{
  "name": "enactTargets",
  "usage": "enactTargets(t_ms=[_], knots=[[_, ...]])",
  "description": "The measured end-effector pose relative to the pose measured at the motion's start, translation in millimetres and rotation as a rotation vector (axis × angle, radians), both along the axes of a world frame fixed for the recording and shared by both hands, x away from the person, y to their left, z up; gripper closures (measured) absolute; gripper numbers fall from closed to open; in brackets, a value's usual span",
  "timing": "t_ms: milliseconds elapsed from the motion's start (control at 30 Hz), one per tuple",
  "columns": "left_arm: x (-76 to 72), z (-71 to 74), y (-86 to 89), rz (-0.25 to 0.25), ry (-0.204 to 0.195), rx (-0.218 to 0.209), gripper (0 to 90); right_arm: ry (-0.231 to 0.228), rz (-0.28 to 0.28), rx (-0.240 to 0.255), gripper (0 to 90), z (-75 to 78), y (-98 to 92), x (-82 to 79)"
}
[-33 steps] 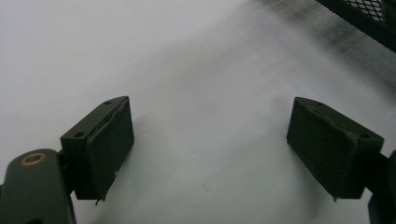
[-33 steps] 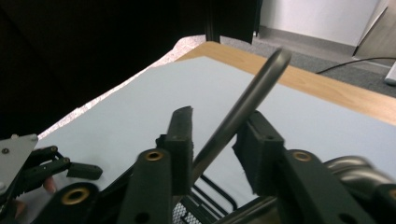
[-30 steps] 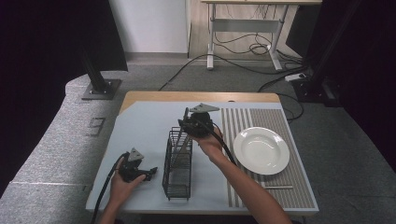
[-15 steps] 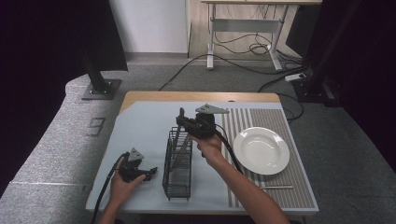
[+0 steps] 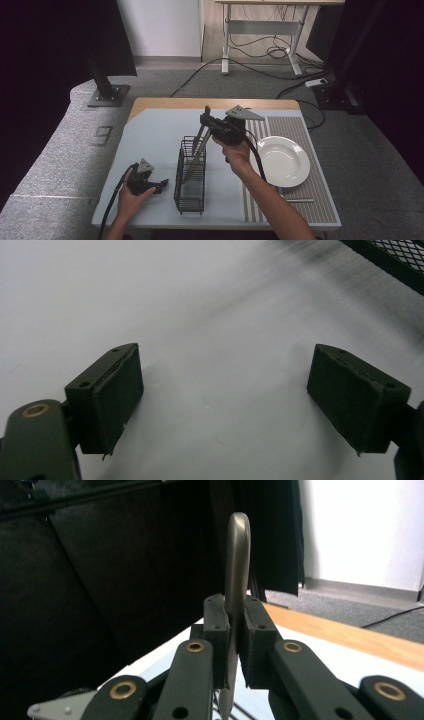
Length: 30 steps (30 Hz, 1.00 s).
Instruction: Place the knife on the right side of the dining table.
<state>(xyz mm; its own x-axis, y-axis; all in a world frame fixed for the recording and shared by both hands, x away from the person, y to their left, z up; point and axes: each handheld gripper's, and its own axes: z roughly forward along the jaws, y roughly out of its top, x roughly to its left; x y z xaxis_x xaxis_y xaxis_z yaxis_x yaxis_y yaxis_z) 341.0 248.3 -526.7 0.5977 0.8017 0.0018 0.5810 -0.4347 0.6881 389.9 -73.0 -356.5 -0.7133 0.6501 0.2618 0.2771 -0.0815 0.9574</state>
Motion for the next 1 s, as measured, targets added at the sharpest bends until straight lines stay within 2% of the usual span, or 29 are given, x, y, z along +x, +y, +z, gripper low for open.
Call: enactTargets(t_ms=[300, 367, 667, 833, 1000], knots=[[0.1, 0.0, 0.1, 0.0, -0.001, 0.001, 14.1, -0.015, -0.03, 0.08, 83.6, 10.3, -24.9, -0.5], [0.0, 0.0, 0.0, 0.0, 0.0, 0.0, 14.1, -0.027, -0.032, 0.109, 83.6, 12.8, -28.6, -0.7], [0.0, 0.0, 0.0, 0.0, -0.001, 0.001, 14.1, -0.098, -0.071, 0.181, 83.6, 34.8, -54.3, -9.4], [0.0, 0.0, 0.0, 0.0, 0.0, 0.001, 14.1, -0.115, -0.101, 0.19, 83.6, 40.9, -70.9, -13.2], [0.1, 0.0, 0.1, 0.0, -0.001, 0.001, 14.1, -0.102, -0.122, 0.175, 83.6, 30.6, -86.2, -16.1]])
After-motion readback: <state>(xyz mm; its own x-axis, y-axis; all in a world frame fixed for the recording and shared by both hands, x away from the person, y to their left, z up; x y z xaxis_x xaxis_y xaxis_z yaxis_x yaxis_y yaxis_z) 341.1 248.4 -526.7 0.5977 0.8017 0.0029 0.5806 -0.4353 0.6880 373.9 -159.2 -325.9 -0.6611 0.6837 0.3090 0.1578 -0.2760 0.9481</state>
